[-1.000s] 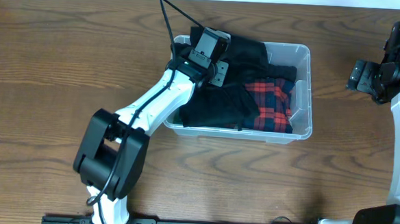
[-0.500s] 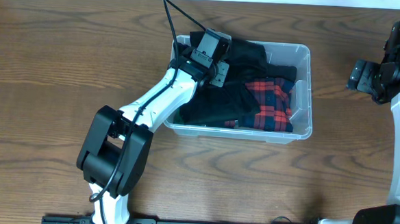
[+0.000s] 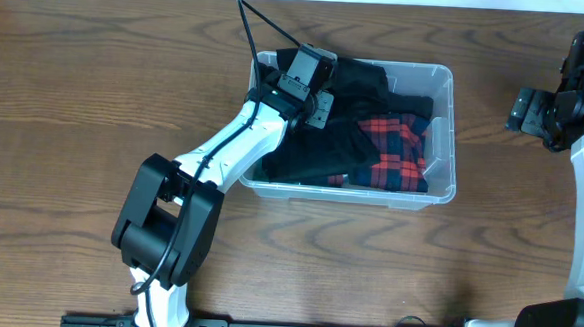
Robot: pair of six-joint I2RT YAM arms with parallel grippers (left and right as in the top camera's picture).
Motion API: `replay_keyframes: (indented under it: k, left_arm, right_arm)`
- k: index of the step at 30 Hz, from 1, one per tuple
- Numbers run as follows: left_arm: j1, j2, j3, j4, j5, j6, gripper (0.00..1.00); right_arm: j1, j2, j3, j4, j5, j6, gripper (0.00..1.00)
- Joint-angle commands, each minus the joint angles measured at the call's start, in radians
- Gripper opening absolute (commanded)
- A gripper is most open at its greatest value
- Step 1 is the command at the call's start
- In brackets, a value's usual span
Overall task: Pack container
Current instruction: 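Tuck the black shirt's edges into the bin with the left gripper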
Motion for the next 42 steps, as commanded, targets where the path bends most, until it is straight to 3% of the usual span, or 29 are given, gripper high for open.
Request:
replay_keyframes:
  k: [1, 7, 13, 27, 36, 42]
  left_arm:
    - [-0.001, 0.047, -0.05, -0.096, -0.009, 0.014, 0.13]
    - [-0.004, -0.209, 0.008, -0.047, -0.009, 0.006, 0.13]
    - [-0.004, -0.289, 0.008, -0.001, -0.009, 0.006, 0.13]
    - [-0.005, -0.05, 0.002, 0.179, -0.008, 0.006, 0.13]
    - [-0.005, 0.156, 0.002, 0.182, -0.008, 0.006, 0.13]
    - [-0.005, 0.198, 0.002, 0.178, -0.008, 0.01, 0.13]
  right_arm:
    - [-0.006, -0.009, -0.004, 0.0, 0.011, 0.0, 0.99]
    - [-0.006, -0.009, -0.004, 0.0, 0.011, 0.0, 0.99]
    - [-0.006, -0.009, -0.004, 0.0, 0.011, 0.0, 0.99]
    - [-0.006, -0.009, -0.004, 0.0, 0.011, 0.0, 0.99]
    - [-0.006, -0.009, -0.004, 0.0, 0.011, 0.0, 0.99]
    - [-0.006, -0.009, -0.004, 0.0, 0.011, 0.0, 0.99]
